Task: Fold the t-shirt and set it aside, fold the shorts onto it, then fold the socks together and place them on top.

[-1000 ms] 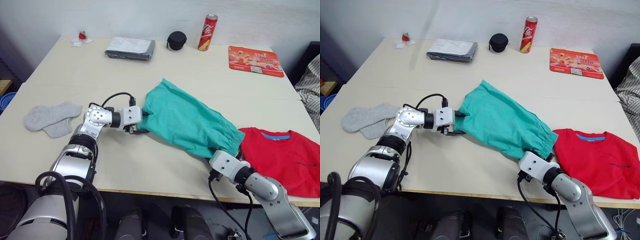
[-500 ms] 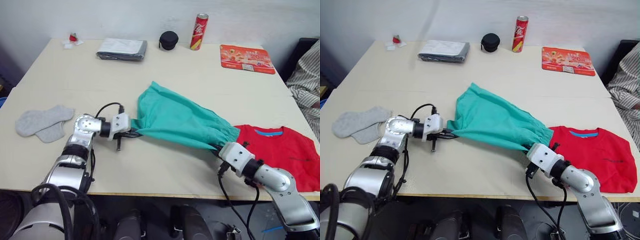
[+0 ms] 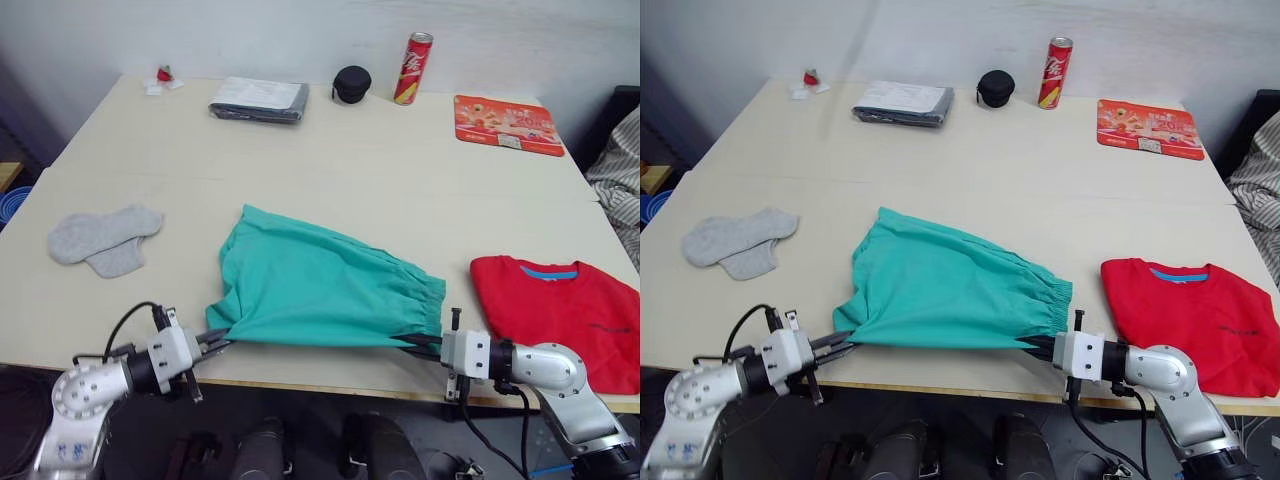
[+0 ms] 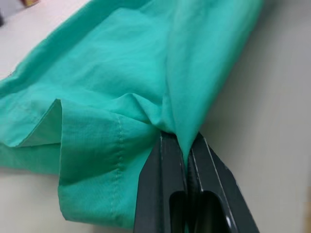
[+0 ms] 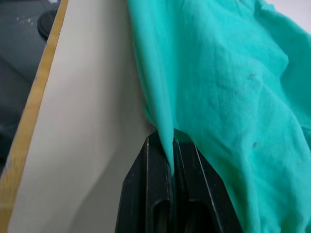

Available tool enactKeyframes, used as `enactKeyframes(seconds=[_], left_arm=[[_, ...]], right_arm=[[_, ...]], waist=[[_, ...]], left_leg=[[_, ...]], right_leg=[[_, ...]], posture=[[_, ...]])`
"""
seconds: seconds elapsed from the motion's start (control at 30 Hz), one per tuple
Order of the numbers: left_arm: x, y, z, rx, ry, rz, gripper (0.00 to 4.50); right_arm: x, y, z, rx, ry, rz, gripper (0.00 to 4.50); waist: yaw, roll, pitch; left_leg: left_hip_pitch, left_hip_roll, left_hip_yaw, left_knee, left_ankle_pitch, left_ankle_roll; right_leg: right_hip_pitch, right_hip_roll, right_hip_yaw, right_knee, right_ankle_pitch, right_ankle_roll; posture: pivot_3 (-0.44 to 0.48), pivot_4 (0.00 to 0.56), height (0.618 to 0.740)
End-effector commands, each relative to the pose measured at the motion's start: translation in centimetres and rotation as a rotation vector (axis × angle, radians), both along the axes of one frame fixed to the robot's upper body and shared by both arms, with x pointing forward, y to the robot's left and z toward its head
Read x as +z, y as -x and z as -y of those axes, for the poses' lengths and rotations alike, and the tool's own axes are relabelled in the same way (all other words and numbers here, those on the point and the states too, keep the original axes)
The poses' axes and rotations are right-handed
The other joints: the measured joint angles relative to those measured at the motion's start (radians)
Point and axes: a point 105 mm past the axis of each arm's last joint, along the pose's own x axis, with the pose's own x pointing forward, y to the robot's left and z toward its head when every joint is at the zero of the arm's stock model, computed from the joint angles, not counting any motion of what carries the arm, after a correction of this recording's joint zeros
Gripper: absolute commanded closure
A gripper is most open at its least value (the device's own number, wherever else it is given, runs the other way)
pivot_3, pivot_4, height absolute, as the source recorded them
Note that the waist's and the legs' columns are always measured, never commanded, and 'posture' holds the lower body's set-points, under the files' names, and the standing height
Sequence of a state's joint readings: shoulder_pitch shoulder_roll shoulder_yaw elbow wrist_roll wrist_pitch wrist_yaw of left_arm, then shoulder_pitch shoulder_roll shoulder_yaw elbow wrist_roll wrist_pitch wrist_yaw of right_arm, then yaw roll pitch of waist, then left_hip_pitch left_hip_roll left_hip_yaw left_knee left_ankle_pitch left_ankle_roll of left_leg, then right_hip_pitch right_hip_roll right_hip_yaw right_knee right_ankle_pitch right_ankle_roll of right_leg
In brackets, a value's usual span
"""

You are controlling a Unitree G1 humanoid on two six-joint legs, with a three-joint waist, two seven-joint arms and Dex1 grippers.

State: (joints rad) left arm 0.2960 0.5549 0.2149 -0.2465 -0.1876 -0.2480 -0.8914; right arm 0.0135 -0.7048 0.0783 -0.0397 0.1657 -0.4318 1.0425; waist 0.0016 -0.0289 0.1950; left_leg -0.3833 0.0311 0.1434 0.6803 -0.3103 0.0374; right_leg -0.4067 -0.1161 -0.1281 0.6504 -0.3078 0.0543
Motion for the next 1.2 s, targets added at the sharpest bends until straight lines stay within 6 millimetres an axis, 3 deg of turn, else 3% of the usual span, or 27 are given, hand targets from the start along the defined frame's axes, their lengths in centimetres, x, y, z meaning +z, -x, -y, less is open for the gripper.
enactKeyframes(seconds=[0.03, 0.23, 0.33, 0.5, 0.6, 0.67, 0.8, 0.83, 0.93, 1.07, 1.17, 1.2], left_arm=[[0.5, 0.9, -0.4, 0.059, -0.009, 0.024, 4.48], [0.3, 1.2, -0.3, 0.046, -0.015, 0.015, 4.48], [0.4, 1.3, -0.1, 0.021, 0.033, -0.023, 4.48], [0.8, 2.7, 0.6, -0.105, 0.064, -0.211, 3.23], [1.9, 3.8, 0.3, -0.167, 0.138, -0.392, 2.27], [3.2, 4.4, -0.1, -0.214, 0.175, -0.518, 2.27], [7.1, 2.8, -0.5, -0.285, 0.233, -0.548, 2.27], [7.9, 1.9, -0.4, -0.286, 0.246, -0.517, 2.46], [9.2, -1.5, 1.2, -0.301, 0.292, -0.41, 3.13], [8.4, -4.5, 5.1, -0.384, 0.249, -0.321, 4.43], [5.9, -5.3, 7.7, -0.472, 0.133, -0.286, 4.5], [4.9, -5.5, 8.3, -0.491, 0.102, -0.28, 4.5]], right_arm=[[0.0, -1.1, 3.1, -0.076, 0.067, 0.034, 4.5], [0.1, -2.0, 4.4, -0.097, 0.092, 0.049, 4.5], [0.5, -1.6, 4.1, -0.107, 0.0, -0.041, 4.5], [1.0, -0.2, 4.8, -0.137, -0.018, -0.098, 3.18], [2.8, 1.3, 5.1, -0.173, -0.124, -0.168, 2.12], [4.2, 2.8, 4.9, -0.177, -0.188, -0.255, 1.47], [6.6, 5.3, 4.0, -0.199, -0.323, -0.41, 1.47], [7.1, 5.5, 3.5, -0.192, -0.356, -0.428, 1.46], [7.5, 4.6, 1.4, -0.223, -0.438, -0.396, 2.03], [6.0, 1.4, -1.6, -0.331, -0.437, -0.252, 3.4], [4.5, -0.8, -4.1, -0.391, -0.405, -0.162, 4.47], [4.2, -1.2, -4.9, -0.4, -0.416, -0.162, 4.49]], waist=[[0.0, 0.001, 0.0], [-0.002, 0.003, -0.002], [-0.002, 0.003, -0.002], [0.002, 0.005, -0.002], [0.002, 0.006, -0.001], [0.001, 0.008, -0.001], [0.006, 0.014, 0.0], [0.008, 0.014, 0.0], [0.011, 0.015, -0.001], [0.011, 0.012, -0.002], [0.01, 0.012, -0.003], [0.007, 0.012, -0.003]], left_leg=[[0.0, 0.0, 0.0, 0.0, 0.0, 0.0], [0.0, 0.0, 0.0, 0.0, 0.0, 0.0], [0.0, 0.001, 0.0, 0.0, 0.0, 0.001], [0.0, 0.001, 0.0, -0.001, -0.003, 0.005], [-0.001, 0.001, 0.0, -0.002, -0.004, 0.005], [-0.002, 0.001, -0.002, -0.003, -0.004, 0.005], [-0.001, 0.001, -0.003, -0.005, -0.003, 0.005], [-0.001, 0.001, -0.004, -0.006, -0.002, 0.004], [0.001, 0.0, -0.004, -0.01, -0.002, 0.001], [0.005, -0.001, 0.0, -0.015, 0.003, -0.008], [0.004, -0.001, 0.004, -0.016, 0.005, -0.006], [0.004, -0.001, 0.005, -0.017, 0.005, -0.007]], right_leg=[[0.0, 0.0, 0.0, 0.0, 0.0, 0.0], [-0.001, 0.0, 0.0, 0.0, 0.0, -0.001], [-0.001, 0.0, 0.0, 0.0, 0.0, -0.001], [-0.001, 0.0, -0.001, -0.001, 0.0, -0.001], [0.0, 0.0, -0.001, -0.003, 0.0, -0.001], [-0.001, 0.0, -0.001, -0.003, -0.001, -0.001], [0.0, 0.0, -0.002, -0.004, -0.001, -0.001], [0.0, 0.001, -0.003, -0.005, -0.001, -0.001], [0.002, 0.001, -0.002, -0.007, 0.0, -0.001], [0.003, 0.002, -0.001, -0.007, 0.0, -0.001], [-0.001, 0.004, 0.002, -0.007, 0.0, -0.001], [-0.002, 0.005, 0.003, -0.006, -0.001, -0.001]], posture=[[0.0, 0.15, 0.74], [0.0, 0.15, 0.74], [0.0, 0.15, 0.74], [0.0, 0.15, 0.74], [0.0, 0.15, 0.74], [0.0, 0.15, 0.74], [0.0, 0.15, 0.74], [0.0, 0.15, 0.74], [0.0, 0.15, 0.74], [0.0, 0.15, 0.74], [0.0, 0.15, 0.74], [0.0, 0.15, 0.74]])
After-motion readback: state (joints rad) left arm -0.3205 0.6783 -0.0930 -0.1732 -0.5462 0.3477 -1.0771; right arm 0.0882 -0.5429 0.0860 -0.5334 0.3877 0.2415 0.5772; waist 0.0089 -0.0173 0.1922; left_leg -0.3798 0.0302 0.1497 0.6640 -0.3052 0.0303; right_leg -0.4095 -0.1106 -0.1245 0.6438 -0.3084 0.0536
